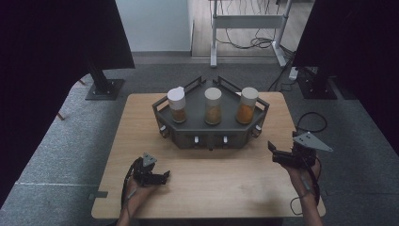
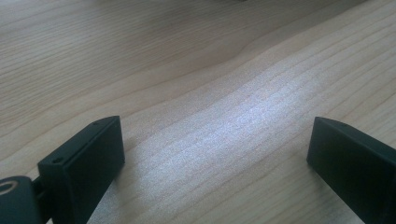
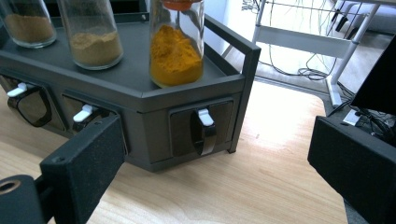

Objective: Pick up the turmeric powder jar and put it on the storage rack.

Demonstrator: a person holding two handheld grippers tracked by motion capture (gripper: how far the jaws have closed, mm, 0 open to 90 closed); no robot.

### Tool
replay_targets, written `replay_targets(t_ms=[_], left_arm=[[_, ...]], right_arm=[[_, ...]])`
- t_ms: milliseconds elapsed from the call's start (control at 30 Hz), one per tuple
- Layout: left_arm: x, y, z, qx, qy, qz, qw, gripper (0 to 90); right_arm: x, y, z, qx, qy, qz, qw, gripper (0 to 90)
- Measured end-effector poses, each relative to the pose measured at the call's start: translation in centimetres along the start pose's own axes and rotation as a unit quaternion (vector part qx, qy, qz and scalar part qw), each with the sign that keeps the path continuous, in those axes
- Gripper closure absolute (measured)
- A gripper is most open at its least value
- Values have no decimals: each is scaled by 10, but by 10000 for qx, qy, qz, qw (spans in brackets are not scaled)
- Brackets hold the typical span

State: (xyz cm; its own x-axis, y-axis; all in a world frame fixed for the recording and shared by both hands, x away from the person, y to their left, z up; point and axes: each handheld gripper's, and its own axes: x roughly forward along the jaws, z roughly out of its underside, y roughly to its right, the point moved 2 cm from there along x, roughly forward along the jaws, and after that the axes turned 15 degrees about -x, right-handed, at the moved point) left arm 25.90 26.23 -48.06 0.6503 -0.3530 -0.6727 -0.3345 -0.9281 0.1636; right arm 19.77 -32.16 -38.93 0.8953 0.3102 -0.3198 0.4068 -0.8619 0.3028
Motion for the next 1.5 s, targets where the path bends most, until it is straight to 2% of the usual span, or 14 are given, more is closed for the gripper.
replay_targets(t_ms=[567,1500], left_arm=[[0,0,0,-5,2,-2,10000,37],[0,1,0,-15,3,-14,10000,37]], right_arm=[[5,-9,14,1,-168,-56,9998,39],[27,-19,44,71,-639,-103,9979,48]])
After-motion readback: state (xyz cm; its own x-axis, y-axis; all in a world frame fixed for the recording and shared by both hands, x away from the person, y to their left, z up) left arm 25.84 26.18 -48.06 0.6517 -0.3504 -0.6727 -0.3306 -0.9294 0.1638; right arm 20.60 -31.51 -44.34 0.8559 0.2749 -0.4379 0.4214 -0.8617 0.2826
